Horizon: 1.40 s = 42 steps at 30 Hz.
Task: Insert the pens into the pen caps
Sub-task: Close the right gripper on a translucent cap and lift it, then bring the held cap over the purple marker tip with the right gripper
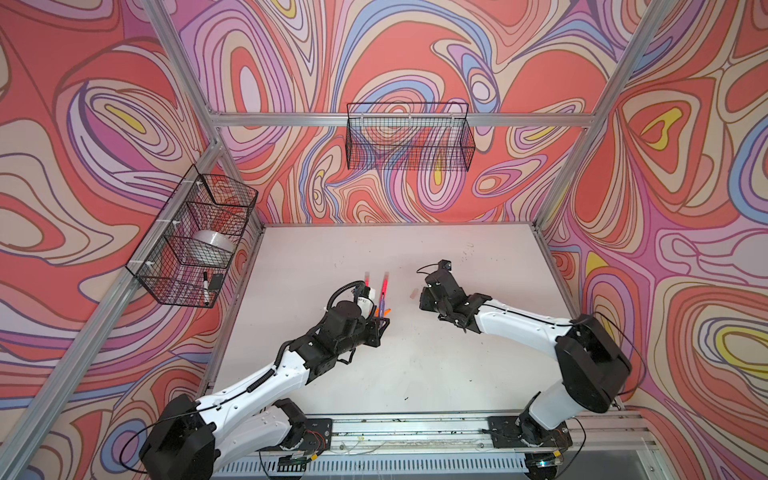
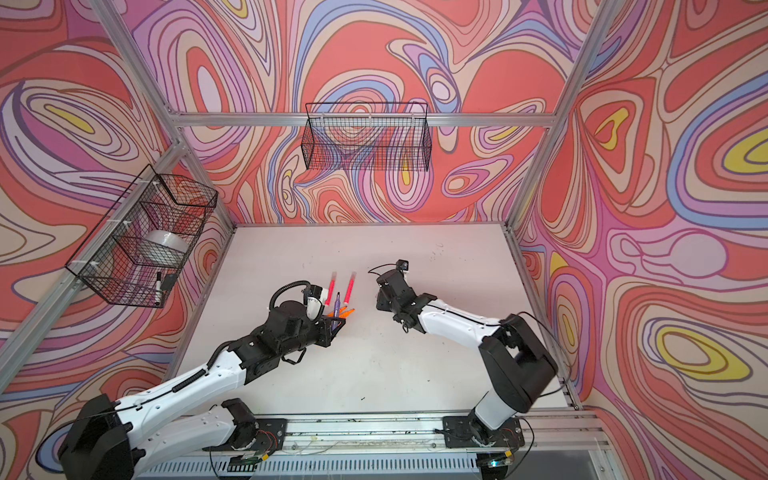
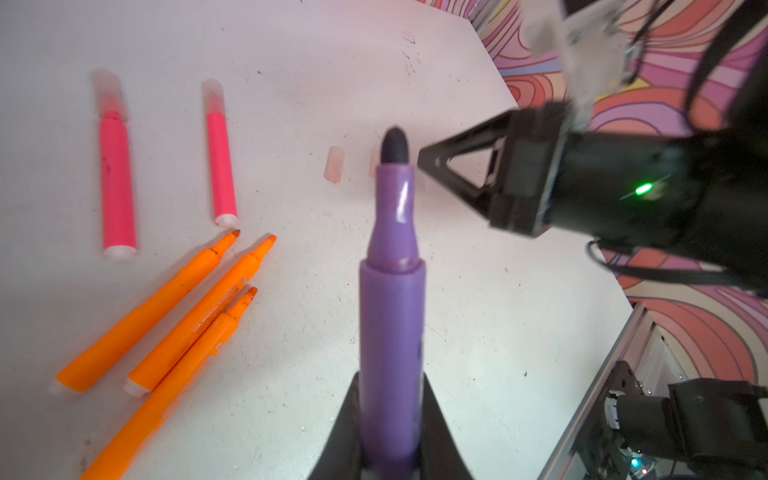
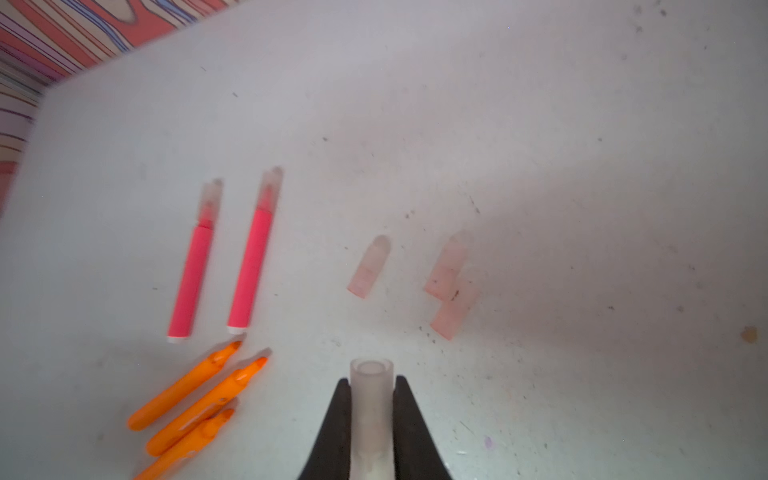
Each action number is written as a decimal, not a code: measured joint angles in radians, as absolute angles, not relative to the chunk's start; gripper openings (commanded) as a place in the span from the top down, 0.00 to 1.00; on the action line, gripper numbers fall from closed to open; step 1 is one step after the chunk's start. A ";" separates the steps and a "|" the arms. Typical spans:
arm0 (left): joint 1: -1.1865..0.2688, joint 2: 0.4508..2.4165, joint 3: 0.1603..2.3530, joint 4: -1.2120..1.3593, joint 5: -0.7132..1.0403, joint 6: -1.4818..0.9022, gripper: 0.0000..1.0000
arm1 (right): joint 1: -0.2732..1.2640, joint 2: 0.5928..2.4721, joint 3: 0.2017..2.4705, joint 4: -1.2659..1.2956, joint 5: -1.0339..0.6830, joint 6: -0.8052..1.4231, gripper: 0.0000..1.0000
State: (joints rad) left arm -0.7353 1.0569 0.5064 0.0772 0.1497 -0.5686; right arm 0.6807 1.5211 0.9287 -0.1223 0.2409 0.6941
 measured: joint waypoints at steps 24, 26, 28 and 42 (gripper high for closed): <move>-0.950 1.155 0.477 0.312 0.175 -0.417 1.00 | 0.682 1.076 0.524 0.459 0.087 0.801 1.00; -0.950 1.168 0.477 0.313 0.162 -0.423 1.00 | 0.685 1.092 0.520 0.488 0.075 0.815 1.00; -0.950 1.180 0.484 0.309 0.152 -0.427 1.00 | 0.691 1.110 0.520 0.516 0.062 0.828 1.00; -0.950 1.209 0.590 0.303 0.104 -0.451 1.00 | 0.753 1.134 0.499 0.601 0.055 0.864 1.00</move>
State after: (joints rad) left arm -0.9504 1.2091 0.5896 0.3035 0.1036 -0.4507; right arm 0.7532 1.1339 0.4988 0.6010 0.0547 0.8639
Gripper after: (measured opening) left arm 0.170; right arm 0.148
